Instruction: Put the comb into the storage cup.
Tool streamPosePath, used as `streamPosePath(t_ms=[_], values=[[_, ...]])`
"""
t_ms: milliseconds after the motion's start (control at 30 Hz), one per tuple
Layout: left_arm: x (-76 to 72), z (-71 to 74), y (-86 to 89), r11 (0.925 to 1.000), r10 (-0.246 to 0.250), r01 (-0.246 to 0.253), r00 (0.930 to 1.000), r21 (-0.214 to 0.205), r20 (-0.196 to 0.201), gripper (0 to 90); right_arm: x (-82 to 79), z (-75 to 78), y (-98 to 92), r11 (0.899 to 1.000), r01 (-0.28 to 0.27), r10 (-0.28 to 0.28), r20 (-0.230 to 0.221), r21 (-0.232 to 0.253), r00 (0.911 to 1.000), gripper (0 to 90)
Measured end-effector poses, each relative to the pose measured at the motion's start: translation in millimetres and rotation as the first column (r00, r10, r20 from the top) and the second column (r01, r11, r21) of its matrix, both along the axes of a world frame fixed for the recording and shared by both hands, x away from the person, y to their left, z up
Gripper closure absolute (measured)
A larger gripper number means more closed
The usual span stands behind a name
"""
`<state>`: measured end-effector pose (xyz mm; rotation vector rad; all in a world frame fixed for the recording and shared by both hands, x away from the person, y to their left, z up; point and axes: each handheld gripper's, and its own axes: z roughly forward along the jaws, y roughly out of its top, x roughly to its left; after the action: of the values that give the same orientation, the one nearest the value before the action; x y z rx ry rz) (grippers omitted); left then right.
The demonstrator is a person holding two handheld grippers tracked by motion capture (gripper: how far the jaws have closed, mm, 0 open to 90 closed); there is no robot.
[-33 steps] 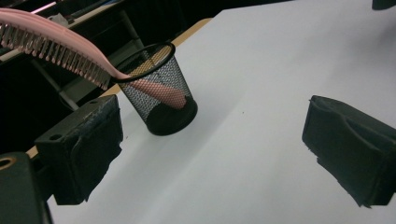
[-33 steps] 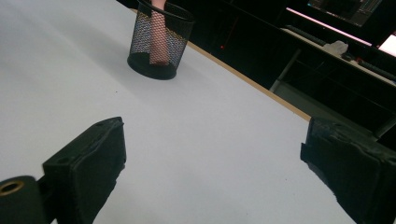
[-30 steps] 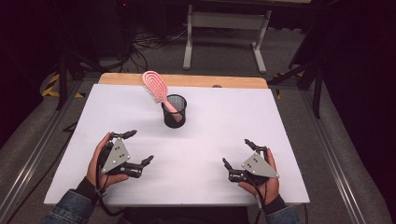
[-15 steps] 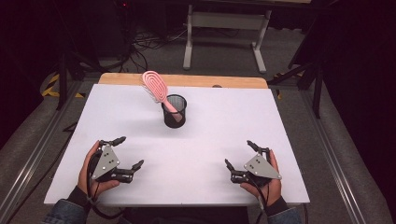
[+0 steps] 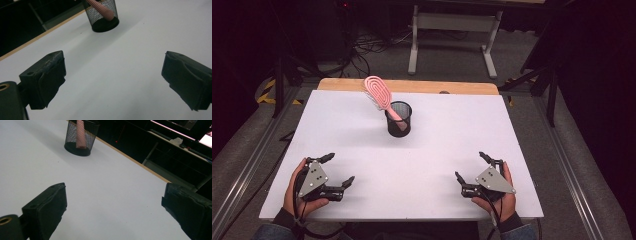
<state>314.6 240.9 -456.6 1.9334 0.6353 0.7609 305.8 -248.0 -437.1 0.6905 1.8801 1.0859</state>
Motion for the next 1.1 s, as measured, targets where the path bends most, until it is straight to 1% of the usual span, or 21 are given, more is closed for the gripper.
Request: streamPosePath(t_ms=[67, 100, 200, 267, 333, 433, 500, 667, 833, 1100], values=[[0.0, -2.1, 3.8, 0.9999, 0.009, -0.01, 0.9998, -0.009, -0.016, 6.4, 0.2, -0.5, -1.0, 1.0, 0.002, -0.002, -0.004, 0.002, 1.0, 6.1], [-0.6, -3.1, 4.9, 0.9998, 0.013, -0.013, 0.9998, -0.014, -0.017, 6.4, 0.2, -0.7, -1.6, 1.0, 0.004, -0.004, -0.006, 0.002, 1.0, 6.0], [-1.4, -4.6, 6.7, 0.9998, 0.017, -0.017, 0.9996, -0.006, -0.021, 6.4, 0.6, -1.5, -2.2, 1.0, 0.002, -0.002, -0.007, 0.005, 1.0, 5.8], [-1.2, -5.6, 7.2, 0.9997, 0.019, -0.02, 0.9994, -0.014, -0.028, 6.4, 1.3, -2.8, -1.4, 1.0, -0.003, 0.003, -0.013, -0.001, 0.9999, 5.7], [-1.1, -6.0, 7.1, 0.9996, 0.023, -0.023, 0.9993, -0.015, -0.029, 6.5, 1.2, -3.4, -0.8, 1.0, -0.008, 0.008, -0.011, -0.007, 0.9999, 5.6], [-1.2, -6.5, 6.5, 0.9997, 0.022, -0.022, 0.9994, -0.012, -0.028, 6.5, 1.0, -3.5, -1.5, 1.0, -0.008, 0.008, -0.011, 0.001, 0.9999, 5.5], [-1.2, -6.1, 6.4, 0.9996, 0.02, -0.021, 0.9994, -0.02, -0.028, 6.5, 0.9, -3.0, -1.9, 1.0, -0.005, 0.005, -0.007, 0.001, 1.0, 5.5], [-1.0, -6.4, 6.6, 0.9996, 0.018, -0.019, 0.9996, -0.022, -0.021, 6.6, 1.5, -3.4, -1.4, 1.0, -0.006, 0.006, -0.008, -0.002, 1.0, 5.5], [-1.4, -5.6, 8.6, 0.9992, 0.022, -0.023, 0.9996, -0.033, -0.019, 6.6, 1.2, -2.7, 0.2, 1.0, -0.006, 0.006, -0.006, -0.002, 1.0, 5.5], [0.3, -5.1, 9.6, 0.9988, 0.02, -0.021, 0.9996, -0.043, -0.018, 6.7, 3.2, -2.8, -2.0, 1.0, 0.007, -0.007, -0.007, 0.01, 0.9999, 5.5]])
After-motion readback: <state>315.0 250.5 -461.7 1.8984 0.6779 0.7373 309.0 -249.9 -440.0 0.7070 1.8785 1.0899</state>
